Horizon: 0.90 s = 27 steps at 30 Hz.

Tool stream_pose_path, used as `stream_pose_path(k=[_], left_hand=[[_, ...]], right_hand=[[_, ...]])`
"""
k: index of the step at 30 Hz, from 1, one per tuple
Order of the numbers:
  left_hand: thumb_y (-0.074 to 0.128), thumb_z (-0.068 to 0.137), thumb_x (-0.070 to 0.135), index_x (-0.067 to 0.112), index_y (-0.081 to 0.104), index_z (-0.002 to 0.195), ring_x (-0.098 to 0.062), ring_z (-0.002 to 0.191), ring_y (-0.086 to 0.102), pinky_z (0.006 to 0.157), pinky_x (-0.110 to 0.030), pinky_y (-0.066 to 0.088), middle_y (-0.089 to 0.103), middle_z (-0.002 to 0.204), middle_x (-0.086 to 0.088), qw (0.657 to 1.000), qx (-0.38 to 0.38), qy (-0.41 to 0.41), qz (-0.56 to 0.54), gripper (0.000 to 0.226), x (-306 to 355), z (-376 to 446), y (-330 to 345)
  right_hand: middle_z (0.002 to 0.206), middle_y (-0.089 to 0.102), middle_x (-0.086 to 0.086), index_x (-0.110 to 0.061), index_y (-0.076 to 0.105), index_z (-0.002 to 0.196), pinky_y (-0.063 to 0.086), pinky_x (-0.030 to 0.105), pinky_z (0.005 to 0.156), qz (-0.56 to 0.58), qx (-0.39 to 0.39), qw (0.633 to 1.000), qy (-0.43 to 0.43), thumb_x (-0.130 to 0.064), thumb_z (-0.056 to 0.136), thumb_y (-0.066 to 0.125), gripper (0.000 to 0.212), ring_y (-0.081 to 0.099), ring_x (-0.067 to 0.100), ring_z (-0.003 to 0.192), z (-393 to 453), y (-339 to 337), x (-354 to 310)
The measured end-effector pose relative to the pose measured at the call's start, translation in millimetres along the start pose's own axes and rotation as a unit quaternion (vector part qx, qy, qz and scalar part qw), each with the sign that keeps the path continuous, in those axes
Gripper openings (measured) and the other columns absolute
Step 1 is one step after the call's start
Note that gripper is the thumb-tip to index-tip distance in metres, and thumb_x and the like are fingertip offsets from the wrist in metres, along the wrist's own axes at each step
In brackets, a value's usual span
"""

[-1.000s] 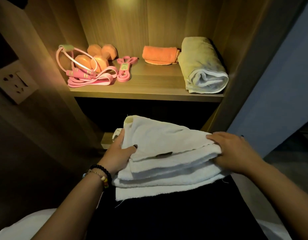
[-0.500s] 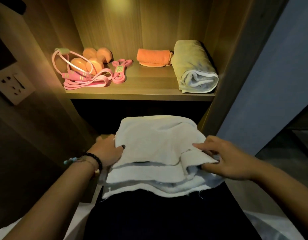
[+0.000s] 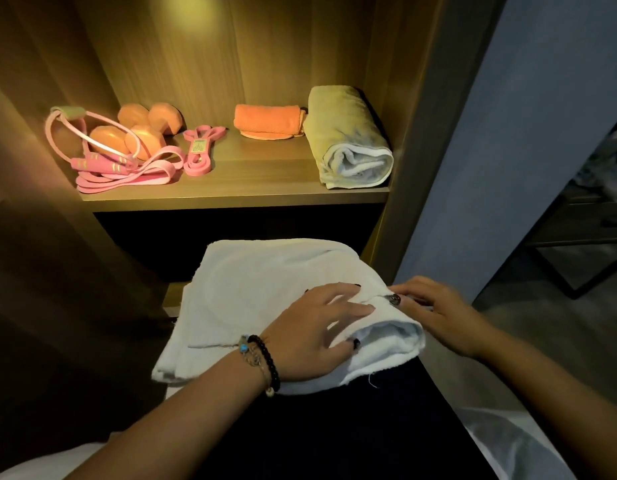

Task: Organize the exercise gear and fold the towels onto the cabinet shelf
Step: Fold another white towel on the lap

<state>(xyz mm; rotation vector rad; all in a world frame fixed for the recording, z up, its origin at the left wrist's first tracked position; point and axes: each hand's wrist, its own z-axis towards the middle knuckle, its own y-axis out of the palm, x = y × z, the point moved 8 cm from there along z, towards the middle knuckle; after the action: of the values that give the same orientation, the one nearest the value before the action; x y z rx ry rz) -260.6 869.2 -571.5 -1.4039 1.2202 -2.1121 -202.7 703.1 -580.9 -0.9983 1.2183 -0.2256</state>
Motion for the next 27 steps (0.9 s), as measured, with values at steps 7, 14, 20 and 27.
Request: stream_pose_path(k=[7,14,20,27], left_hand=[[0.058,0.094,0.036,0.043,0.052,0.131,-0.001,0.143,0.017,0.115,-0.022,0.028,0.021,0.153,0.018,0.99,-0.06,-0.025,-0.122,0.039,-8.8,-4.4,10.8],[0.052,0.088,0.06,0.056,0.049,0.13,0.0,0.147,0.003,0.12,-0.051,0.014,0.009,0.159,0.022,0.987,-0.068,-0.021,-0.145,0.043,-7.5,-14.0,4.4],[0.07,0.083,0.026,0.008,0.064,0.116,-0.007,0.127,0.052,0.103,-0.021,0.043,0.057,0.136,0.003,0.886,-0.056,-0.197,-0.416,0.038,-23.6,-17.0,-17.6],[0.067,0.085,0.003,0.017,0.043,0.133,-0.023,0.114,0.062,0.103,-0.041,0.046,0.059,0.129,-0.005,0.681,0.268,-0.333,-0.594,0.055,-54.5,-39.3,-28.7]], right_hand=[[0.09,0.064,-0.001,-0.013,0.068,0.096,0.052,0.029,0.07,-0.094,0.098,0.99,-0.039,-0.024,0.096,0.054,0.017,0.059,0.01,0.076,-2.5,4.4,2.2],[0.072,0.06,0.001,-0.011,0.069,0.084,0.045,0.028,0.046,-0.216,0.223,0.928,-0.207,-0.027,0.092,0.048,0.028,0.053,0.017,0.055,-27.5,-36.0,-69.7],[0.073,0.061,-0.004,-0.02,0.065,0.08,0.05,0.022,0.062,-0.197,-0.179,0.964,0.023,-0.028,0.086,0.06,0.012,0.055,0.008,0.064,-21.2,-16.4,-40.7],[0.095,0.058,-0.004,-0.023,0.058,0.092,0.048,0.031,0.073,-0.176,-0.047,0.981,0.072,-0.026,0.091,0.055,0.005,0.054,0.014,0.085,96.7,-36.7,-90.1]])
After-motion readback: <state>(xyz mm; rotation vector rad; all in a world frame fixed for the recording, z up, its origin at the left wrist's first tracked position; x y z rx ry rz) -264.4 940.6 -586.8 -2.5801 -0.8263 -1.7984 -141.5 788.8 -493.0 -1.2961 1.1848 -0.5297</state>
